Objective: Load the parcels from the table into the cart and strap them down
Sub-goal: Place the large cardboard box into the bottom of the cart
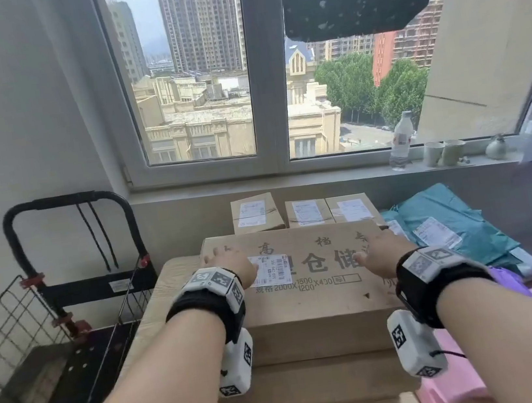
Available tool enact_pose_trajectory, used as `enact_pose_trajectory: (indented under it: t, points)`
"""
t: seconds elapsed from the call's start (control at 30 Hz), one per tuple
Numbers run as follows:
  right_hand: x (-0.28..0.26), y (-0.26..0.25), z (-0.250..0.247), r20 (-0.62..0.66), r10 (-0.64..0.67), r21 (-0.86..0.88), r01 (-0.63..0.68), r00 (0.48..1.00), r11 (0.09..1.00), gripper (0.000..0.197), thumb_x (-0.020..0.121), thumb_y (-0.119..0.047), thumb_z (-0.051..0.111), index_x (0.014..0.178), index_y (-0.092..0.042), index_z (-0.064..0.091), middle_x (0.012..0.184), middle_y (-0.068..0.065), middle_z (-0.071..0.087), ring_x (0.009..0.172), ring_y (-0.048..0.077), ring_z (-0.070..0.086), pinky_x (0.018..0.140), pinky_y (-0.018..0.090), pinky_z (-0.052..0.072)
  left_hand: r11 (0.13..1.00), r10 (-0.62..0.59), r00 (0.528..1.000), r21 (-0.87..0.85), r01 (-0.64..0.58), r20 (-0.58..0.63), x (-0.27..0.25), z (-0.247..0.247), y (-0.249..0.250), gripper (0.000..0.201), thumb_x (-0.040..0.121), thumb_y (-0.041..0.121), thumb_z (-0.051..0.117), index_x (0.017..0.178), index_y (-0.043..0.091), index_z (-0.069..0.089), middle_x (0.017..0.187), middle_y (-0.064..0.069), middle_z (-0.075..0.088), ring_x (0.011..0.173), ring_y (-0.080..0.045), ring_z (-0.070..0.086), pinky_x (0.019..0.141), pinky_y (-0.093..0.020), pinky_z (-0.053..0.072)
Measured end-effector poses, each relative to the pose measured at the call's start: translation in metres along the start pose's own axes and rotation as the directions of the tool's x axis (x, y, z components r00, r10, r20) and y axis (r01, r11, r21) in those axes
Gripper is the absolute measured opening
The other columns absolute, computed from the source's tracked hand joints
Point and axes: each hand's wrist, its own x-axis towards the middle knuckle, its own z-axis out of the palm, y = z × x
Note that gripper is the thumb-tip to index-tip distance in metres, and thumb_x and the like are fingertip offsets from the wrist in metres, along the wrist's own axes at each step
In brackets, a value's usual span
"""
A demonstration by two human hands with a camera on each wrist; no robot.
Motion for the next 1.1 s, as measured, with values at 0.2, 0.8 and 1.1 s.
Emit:
enact_pose_trajectory:
  t: [0.2, 0.8, 1.1]
  points:
    - [-0.001, -0.006, 0.007, 0.035, 0.079, -0.033, -0.078, 0.996, 0.996, 0.063, 0.092, -0.048, 0.050, 0.143, -0.013, 0.036, 0.139, 0.014, 0.048, 0.122, 0.032, 0.051, 0.104, 0.040, 0.042, 0.987, -0.144, 0.989, -0.062, 0.147, 0.042, 0.003, 0.013, -0.011, 0.073, 0.091, 0.049, 0.049, 0.149, 0.013, 0.026, 0.150, -0.019, 0.023, 0.135, -0.040, 0.024, 0.111, -0.052, 0.029]
    - [0.014, -0.005, 0.025, 0.013, 0.240, -0.018, -0.240, 0.971, 0.971, 0.080, 0.080, -0.073, 0.045, 0.139, -0.020, 0.036, 0.136, 0.025, 0.040, 0.125, 0.040, 0.039, 0.105, 0.048, 0.037, 0.933, -0.307, 0.952, -0.198, 0.300, -0.007, 0.003, 0.025, -0.012, 0.094, 0.078, 0.074, 0.047, 0.147, 0.017, 0.020, 0.146, -0.023, 0.028, 0.131, -0.040, 0.033, 0.105, -0.049, 0.036]
    - [0.010, -0.016, -0.006, -0.064, 0.227, 0.071, -0.223, 0.972, 0.972, 0.084, 0.079, -0.072, 0.048, 0.141, -0.016, 0.037, 0.137, 0.023, 0.040, 0.126, 0.040, 0.039, 0.105, 0.048, 0.036, 0.906, -0.349, 0.935, -0.275, 0.320, -0.063, -0.010, -0.006, -0.012, 0.092, 0.076, 0.073, 0.052, 0.142, 0.014, 0.029, 0.138, -0.020, 0.035, 0.126, -0.038, 0.037, 0.103, -0.046, 0.034]
